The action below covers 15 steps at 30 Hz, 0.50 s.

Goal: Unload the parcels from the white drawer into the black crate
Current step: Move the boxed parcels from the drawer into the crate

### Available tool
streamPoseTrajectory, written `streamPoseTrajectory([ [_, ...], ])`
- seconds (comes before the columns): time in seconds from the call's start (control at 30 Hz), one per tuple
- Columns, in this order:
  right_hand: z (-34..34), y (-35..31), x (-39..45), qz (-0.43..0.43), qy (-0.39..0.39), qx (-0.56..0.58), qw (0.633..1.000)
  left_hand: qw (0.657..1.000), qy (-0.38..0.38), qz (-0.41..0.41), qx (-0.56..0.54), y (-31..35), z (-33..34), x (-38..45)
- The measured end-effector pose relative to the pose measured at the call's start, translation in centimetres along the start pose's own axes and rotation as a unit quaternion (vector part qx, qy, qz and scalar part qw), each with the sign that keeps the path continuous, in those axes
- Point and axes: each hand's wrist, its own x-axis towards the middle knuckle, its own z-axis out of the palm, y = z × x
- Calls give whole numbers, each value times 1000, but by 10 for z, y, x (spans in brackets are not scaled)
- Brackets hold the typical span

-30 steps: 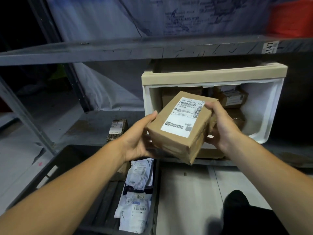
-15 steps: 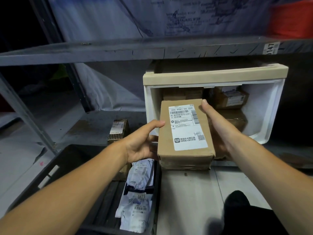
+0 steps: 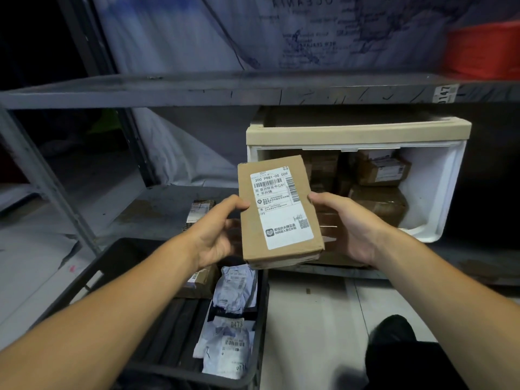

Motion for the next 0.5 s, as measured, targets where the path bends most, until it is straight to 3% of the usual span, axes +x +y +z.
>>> streamPoseTrajectory([
  [0.23,30,8,-3,1,-12,23,1000,1000,4,5,5,6,-27,-12],
  [0.5,78,39,17,71,-53,59,994,999,46,0,26,-4,-83,-25],
])
